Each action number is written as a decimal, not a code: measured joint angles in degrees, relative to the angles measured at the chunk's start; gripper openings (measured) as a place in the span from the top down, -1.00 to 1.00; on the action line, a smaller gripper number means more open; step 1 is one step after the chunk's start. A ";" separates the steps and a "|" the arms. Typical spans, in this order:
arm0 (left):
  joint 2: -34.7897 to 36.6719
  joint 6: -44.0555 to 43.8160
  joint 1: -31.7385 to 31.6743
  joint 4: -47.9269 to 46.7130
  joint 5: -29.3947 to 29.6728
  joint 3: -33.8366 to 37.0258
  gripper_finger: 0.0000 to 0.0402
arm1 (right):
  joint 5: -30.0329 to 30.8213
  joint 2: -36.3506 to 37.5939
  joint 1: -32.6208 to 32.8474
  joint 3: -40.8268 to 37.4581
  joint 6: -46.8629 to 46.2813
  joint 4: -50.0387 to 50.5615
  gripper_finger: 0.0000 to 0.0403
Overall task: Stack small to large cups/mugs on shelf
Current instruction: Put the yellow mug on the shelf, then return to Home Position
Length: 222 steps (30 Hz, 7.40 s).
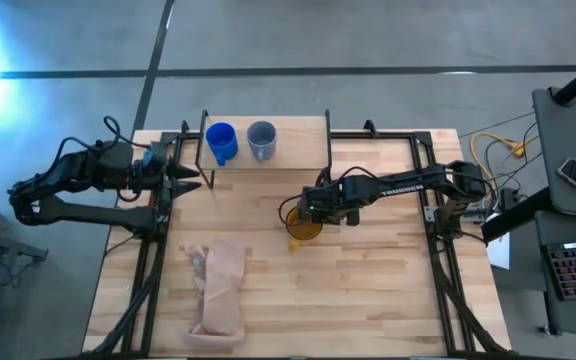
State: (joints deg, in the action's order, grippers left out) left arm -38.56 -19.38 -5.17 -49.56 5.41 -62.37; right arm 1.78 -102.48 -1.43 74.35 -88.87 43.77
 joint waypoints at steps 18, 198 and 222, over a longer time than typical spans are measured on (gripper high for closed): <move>0.82 -0.83 -0.02 -0.48 -0.04 0.00 0.27 | 3.82 0.00 -0.09 0.00 0.43 -0.24 0.81; 1.90 -10.32 0.00 6.71 3.06 3.91 0.27 | -2.08 -19.79 -29.61 59.25 75.72 35.04 0.89; 2.23 -10.19 -0.01 6.89 3.53 4.28 0.27 | -1.55 -19.18 -29.75 59.56 74.54 32.36 0.52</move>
State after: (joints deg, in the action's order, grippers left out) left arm -36.33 -29.56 -5.18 -42.67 8.94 -58.08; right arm 0.24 -121.66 -31.18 133.91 -14.33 76.13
